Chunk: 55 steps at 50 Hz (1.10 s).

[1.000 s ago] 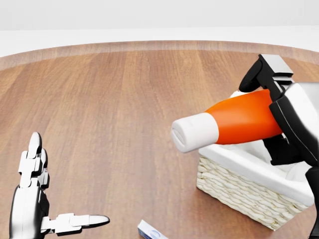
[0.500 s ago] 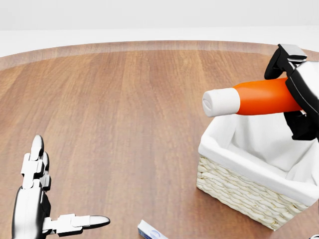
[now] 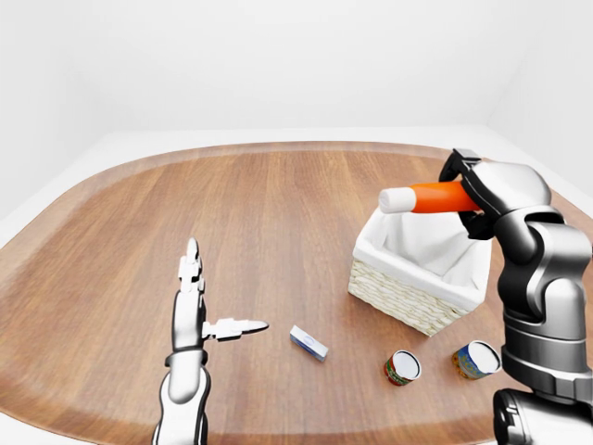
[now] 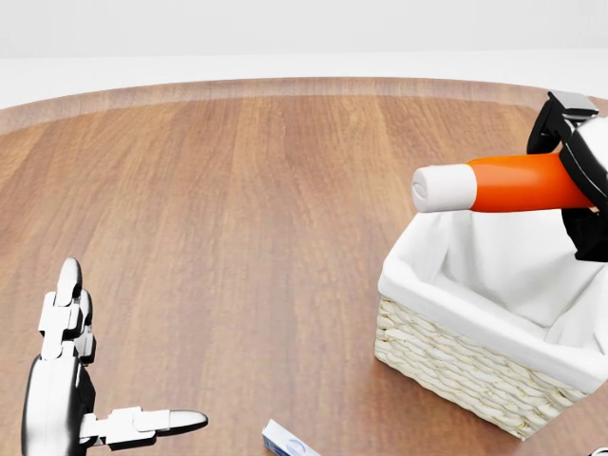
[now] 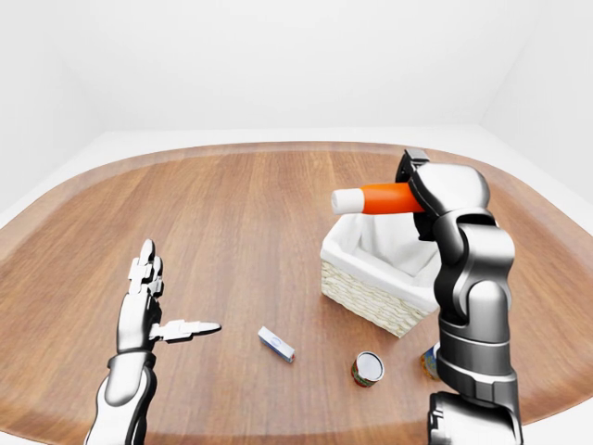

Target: Pick up the ketchup, and put it in the basket.

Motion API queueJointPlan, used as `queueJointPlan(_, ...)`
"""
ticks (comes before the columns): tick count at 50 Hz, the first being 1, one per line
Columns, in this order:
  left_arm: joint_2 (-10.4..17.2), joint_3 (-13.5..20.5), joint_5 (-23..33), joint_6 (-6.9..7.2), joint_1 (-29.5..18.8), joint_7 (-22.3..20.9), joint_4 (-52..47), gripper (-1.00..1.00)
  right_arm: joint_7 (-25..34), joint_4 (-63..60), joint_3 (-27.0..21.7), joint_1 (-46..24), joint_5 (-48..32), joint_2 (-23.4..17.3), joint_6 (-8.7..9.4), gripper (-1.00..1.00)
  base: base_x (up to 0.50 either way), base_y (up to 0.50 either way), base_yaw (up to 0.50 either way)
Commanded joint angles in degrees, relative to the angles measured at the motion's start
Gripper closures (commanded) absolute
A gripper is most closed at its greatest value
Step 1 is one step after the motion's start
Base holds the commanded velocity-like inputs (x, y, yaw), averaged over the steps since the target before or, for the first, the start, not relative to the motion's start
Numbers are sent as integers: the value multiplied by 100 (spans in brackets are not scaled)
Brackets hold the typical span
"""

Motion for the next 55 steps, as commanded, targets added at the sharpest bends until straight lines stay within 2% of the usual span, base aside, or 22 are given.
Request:
queueJointPlan(1, 2, 18, -6, 0, -20, 0, 23, -100, -315, 450, -67, -60, 71, -117, 0, 100, 0, 0, 0)
queueJointPlan(37, -11, 32, -34, 0, 15, -43, -102, -100, -1870, 2452, 394, -116, 324, 132, 0, 100, 0, 0, 0)
queueJointPlan(55, -5, 14, -17, 0, 10, -15, -41, -100, -1909, 2467, 360, -1, 344, 59, 0, 100, 0, 0, 0)
